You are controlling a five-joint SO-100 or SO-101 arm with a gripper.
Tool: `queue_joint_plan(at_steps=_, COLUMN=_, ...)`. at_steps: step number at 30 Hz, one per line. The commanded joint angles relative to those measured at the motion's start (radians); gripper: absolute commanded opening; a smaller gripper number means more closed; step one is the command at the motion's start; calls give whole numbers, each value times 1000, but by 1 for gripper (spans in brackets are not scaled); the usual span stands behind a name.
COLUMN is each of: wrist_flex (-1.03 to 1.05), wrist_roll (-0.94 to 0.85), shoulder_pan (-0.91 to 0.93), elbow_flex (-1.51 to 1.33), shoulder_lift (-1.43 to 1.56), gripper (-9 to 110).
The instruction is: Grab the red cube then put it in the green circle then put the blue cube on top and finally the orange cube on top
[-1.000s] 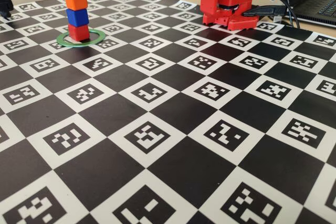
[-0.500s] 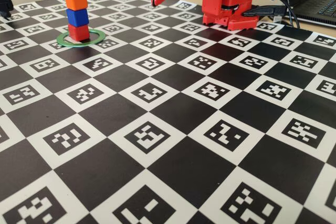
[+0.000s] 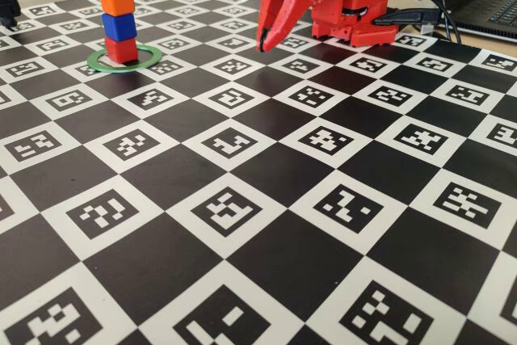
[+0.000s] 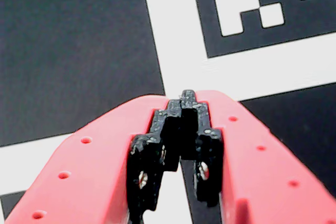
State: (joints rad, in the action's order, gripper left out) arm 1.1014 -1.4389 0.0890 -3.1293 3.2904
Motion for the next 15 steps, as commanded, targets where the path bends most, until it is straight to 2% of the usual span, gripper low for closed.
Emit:
queue_joint_plan(at_steps=1, wrist_flex=80, wrist_roll=-11, shoulder_pan=-18, elbow_flex=-58, shoulder_lift=63, gripper=-2)
queue_joint_plan(at_steps=10, wrist_flex=242, wrist_roll=-57, shoulder_pan=-25, elbow_flex=-58, shoulder_lift=67, gripper=-2)
queue_joint_plan(at_steps=15, wrist_flex=249, wrist_roll=-77, shoulder_pan=18, elbow_flex=-58, shoulder_lift=67, gripper=-2)
